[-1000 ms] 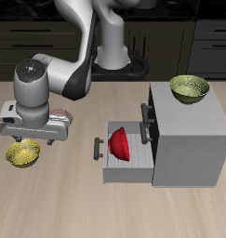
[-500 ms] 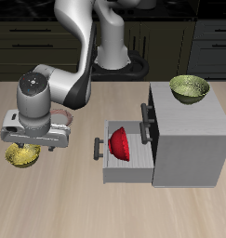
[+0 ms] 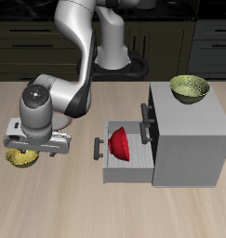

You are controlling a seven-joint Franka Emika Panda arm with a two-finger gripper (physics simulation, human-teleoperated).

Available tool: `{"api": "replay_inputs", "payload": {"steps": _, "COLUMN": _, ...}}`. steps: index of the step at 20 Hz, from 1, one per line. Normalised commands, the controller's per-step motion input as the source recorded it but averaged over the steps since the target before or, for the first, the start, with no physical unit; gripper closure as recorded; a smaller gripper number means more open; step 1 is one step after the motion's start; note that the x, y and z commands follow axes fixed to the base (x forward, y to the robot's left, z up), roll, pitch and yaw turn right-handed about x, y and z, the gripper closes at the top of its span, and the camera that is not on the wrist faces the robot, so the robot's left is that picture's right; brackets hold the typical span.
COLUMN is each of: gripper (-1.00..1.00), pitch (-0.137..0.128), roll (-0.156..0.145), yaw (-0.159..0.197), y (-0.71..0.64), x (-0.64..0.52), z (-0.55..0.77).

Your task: Place the yellow bowl on the plate

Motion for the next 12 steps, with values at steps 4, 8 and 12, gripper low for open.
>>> {"api": "replay_inputs", "payload": {"steps": 4, "gripper": -1.00, "pitch": 0.043, "roll": 0.014, "yaw": -0.027, "y": 0.06, "x": 0.02, "z": -0.27}}
{"api": "replay_inputs", "payload": {"steps": 8, "gripper": 1.00, "pitch": 0.023, "roll": 0.009, "yaw": -0.030, "y": 0.00, "x": -0.05, "z": -0.24}}
{"api": "replay_inputs", "payload": {"steps": 12, "gripper": 1.00, "pitch": -0.008, "roll": 0.029, "yaw": 0.002, "y": -0.01, "x": -0.06, "z": -0.02}}
